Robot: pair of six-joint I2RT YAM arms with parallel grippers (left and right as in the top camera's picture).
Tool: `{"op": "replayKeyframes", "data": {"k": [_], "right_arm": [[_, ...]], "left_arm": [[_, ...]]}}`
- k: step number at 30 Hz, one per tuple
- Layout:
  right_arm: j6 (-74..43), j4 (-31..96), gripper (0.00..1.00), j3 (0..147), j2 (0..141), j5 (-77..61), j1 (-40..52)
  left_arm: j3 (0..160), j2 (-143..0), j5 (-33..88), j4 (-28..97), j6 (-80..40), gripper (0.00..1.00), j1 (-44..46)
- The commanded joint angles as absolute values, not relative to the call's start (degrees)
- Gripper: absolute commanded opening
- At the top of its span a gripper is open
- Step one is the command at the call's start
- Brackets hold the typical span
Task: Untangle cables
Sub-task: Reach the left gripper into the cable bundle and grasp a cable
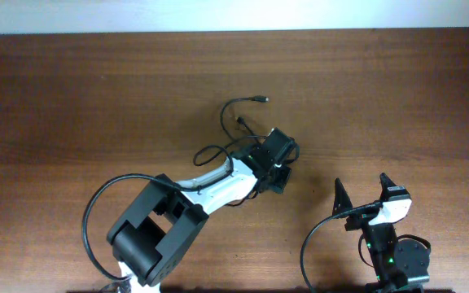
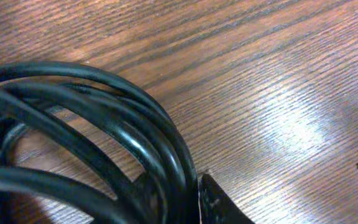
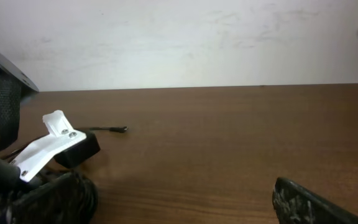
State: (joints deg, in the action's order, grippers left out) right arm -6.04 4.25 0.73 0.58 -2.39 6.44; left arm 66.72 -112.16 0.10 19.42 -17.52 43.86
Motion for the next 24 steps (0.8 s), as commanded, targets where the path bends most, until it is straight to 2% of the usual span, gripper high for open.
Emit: {"op": "replayKeyframes", "data": {"k": [1,3,5,7,8,10,11,12,13,16,17,19,20,22,23,24], "right_arm": [[-6.24,4.29,0.98,0.32,0.21,-2.11,6.72],[-6.26,4.32,0.99,0.32,0.21,-2.11,6.72],[-6.24,4.32,0.99,0.32,0.21,-2.11,6.72],[-6.24,4.29,0.99,0.32,0.21,-2.11,6.72],[-6.24,4.32,0.98,0.32,0.21,-2.11,6.72],[-6.24,4.32,0.98,0.32,0.21,-2.11,6.72],[-6.26,4.32,0.99,0.32,0.21,-2.11,6.72],[-6.26,4.29,0.98,0.32,0.21,-2.11,6.72],[-6.26,4.29,0.99,0.32,0.34,-2.11,6.7],[-6.24,4.29,0.99,0.32,0.54,-2.11,6.72],[-6.24,4.32,0.98,0.32,0.54,-2.11,6.72],[-6.24,4.29,0.98,0.32,0.54,-2.11,6.72],[-6.26,4.32,0.99,0.32,0.54,-2.11,6.72],[-6.24,4.32,0.99,0.32,0.54,-2.11,6.72],[-6.24,4.32,0.99,0.32,0.54,-2.11,6.72],[-6.26,4.32,0.98,0.32,0.54,-2.11,6.72]], "left_arm": [[67.37,-114.67,0.16,23.11,-17.52,0.07,43.38],[68.64,-113.56,-0.03,27.22,-21.12,0.0,41.36],[71.35,-112.22,0.21,34.63,-28.82,0.0,38.39],[74.52,-111.5,0.91,41.39,-30.0,0.06,36.16],[75.77,-111.35,5.41,44.82,-30.02,0.05,34.65],[75.77,-111.35,6.02,46.41,-30.2,0.06,33.15],[75.77,-111.35,6.0,47.83,-30.11,0.11,31.94],[75.77,-111.35,5.54,49.19,-25.41,0.35,31.2],[75.79,-111.35,2.59,50.54,-20.58,0.44,30.68],[75.81,-111.35,-10.55,54.87,-20.45,0.45,28.97],[75.81,-111.35,-12.91,55.18,-20.45,0.54,28.69],[76.23,-111.26,-12.88,55.24,-20.43,0.55,28.69],[78.67,-111.02,-12.21,56.58,-20.4,0.31,28.69],[81.17,-110.76,-5.34,56.47,-19.59,0.09,28.69],[81.82,-110.76,-1.5,56.36,-19.62,0.0,28.69],[82.28,-110.76,0.8,56.55,-19.59,0.0,28.69]]}}
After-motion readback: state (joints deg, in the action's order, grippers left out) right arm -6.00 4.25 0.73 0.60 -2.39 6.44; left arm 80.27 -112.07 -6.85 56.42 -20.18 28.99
